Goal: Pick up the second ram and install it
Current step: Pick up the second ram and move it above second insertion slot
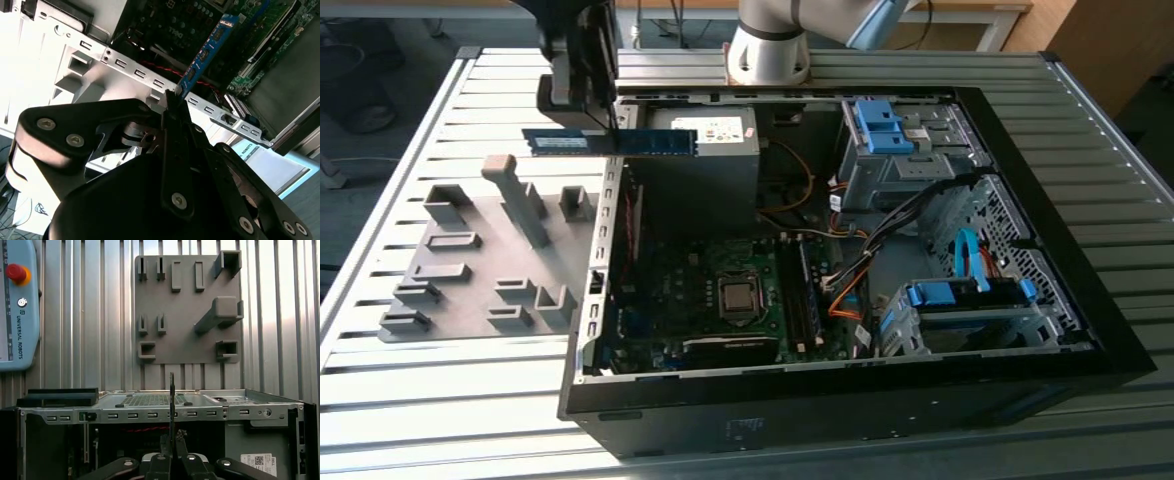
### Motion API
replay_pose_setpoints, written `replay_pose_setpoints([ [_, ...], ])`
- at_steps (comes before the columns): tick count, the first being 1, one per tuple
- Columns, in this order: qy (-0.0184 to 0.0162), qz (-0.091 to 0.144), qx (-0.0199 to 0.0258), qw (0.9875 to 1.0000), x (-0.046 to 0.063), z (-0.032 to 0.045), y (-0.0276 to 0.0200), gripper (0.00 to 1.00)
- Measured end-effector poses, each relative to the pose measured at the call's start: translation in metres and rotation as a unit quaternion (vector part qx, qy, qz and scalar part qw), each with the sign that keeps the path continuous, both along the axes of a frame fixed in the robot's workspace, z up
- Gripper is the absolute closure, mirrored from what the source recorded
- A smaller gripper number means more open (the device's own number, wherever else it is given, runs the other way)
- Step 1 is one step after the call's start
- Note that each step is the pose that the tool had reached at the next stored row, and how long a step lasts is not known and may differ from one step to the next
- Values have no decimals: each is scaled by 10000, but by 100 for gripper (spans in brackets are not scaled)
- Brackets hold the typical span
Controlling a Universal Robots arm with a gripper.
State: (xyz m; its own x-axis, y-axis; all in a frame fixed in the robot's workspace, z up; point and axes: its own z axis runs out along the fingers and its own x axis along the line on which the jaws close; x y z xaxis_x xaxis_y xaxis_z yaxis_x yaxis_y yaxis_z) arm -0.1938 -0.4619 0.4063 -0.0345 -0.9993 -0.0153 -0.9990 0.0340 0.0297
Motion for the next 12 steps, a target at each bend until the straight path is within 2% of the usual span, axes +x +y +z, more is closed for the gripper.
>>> replay_pose_setpoints([
  [12,0,0,0,10000,111,0,0,86],
])
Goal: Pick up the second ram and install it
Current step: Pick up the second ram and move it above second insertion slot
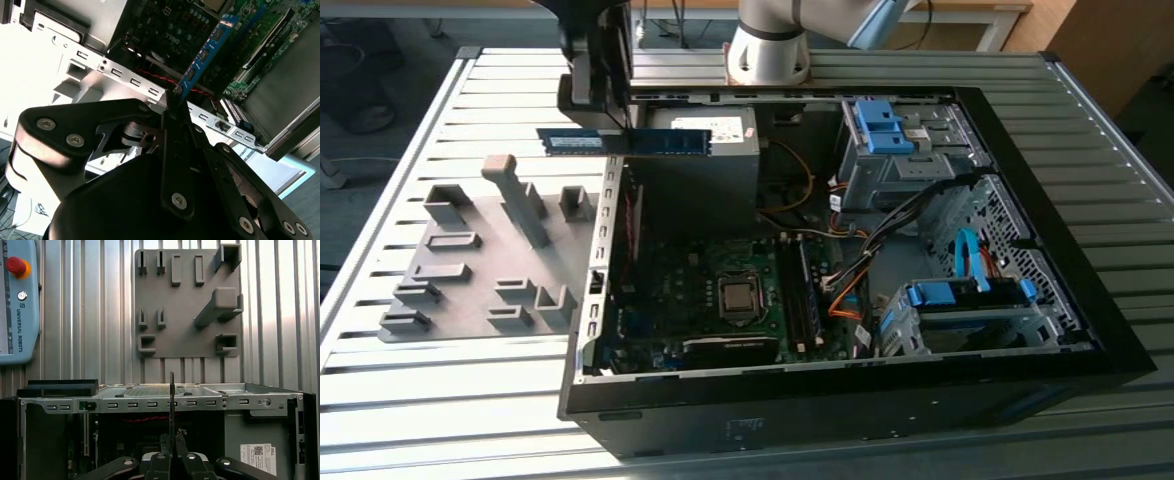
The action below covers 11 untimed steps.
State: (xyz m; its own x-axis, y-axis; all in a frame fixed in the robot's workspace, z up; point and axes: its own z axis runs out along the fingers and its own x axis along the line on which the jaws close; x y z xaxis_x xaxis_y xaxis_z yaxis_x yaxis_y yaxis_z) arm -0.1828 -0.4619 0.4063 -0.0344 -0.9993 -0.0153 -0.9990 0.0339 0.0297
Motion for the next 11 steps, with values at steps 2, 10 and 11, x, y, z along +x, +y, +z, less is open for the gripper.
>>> replay_pose_setpoints([
  [2,0,0,0,10000,18,0,0,86],
  [10,0,0,0,10000,93,0,0,86],
  [11,0,0,0,10000,102,0,0,86],
])
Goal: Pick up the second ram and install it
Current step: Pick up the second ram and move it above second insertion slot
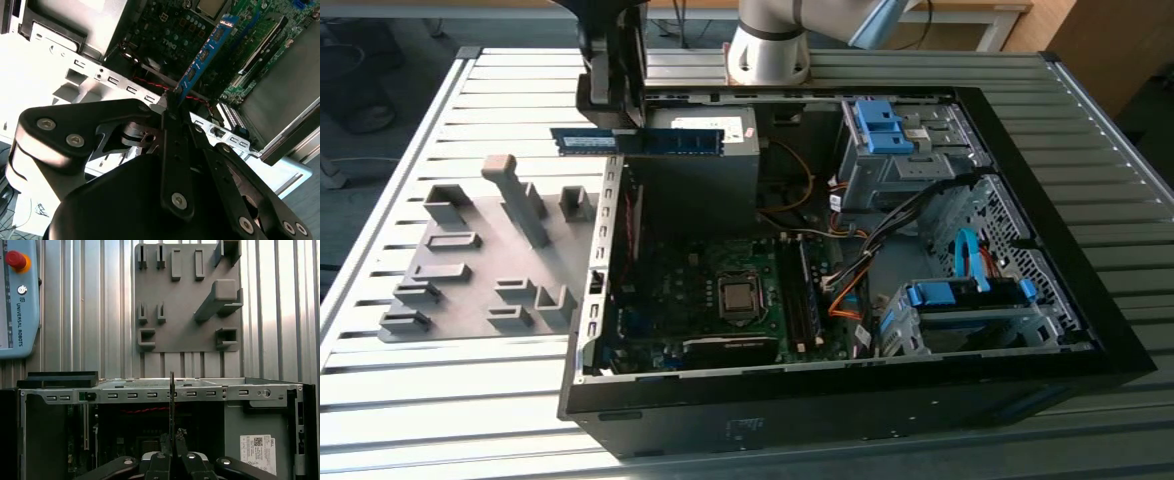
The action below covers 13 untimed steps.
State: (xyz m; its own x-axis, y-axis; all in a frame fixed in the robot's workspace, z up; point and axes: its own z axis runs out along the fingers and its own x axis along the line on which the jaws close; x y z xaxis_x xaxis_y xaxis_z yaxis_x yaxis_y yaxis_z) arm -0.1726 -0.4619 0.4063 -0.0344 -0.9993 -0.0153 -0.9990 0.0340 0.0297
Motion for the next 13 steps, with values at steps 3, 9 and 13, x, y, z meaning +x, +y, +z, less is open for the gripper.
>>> replay_pose_setpoints([
  [3,0,0,0,10000,29,0,0,86],
  [9,0,0,0,10000,87,0,0,86],
  [13,0,0,0,10000,126,0,0,86],
])
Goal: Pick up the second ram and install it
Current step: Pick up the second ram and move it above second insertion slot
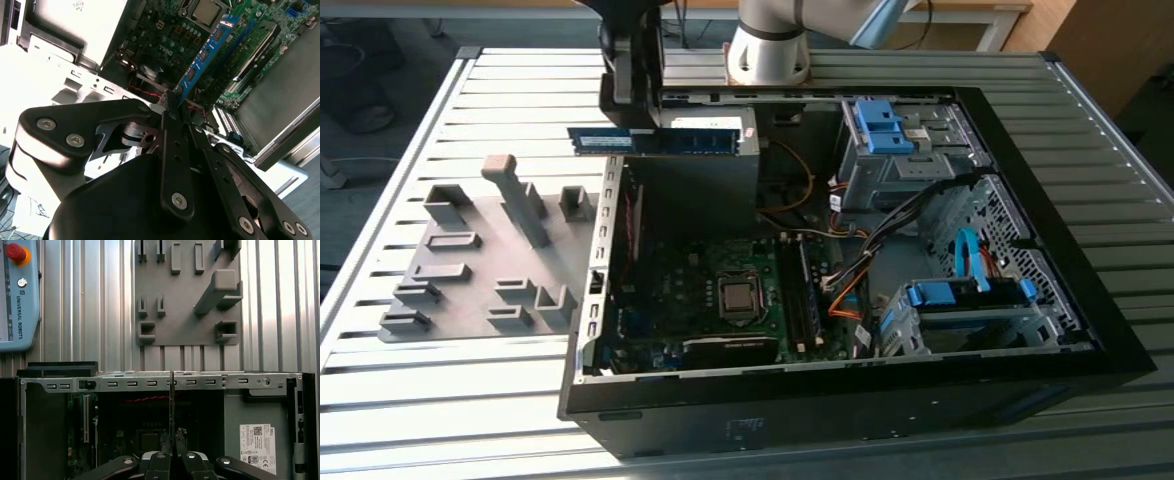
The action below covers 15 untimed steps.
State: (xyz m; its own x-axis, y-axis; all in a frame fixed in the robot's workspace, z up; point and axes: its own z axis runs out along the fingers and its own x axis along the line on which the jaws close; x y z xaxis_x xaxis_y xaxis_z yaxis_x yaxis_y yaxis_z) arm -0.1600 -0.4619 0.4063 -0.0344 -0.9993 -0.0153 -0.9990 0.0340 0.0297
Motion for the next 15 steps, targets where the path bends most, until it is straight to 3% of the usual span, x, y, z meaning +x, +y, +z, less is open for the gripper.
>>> replay_pose_setpoints([
  [15,0,0,0,10000,142,0,0,86],
])
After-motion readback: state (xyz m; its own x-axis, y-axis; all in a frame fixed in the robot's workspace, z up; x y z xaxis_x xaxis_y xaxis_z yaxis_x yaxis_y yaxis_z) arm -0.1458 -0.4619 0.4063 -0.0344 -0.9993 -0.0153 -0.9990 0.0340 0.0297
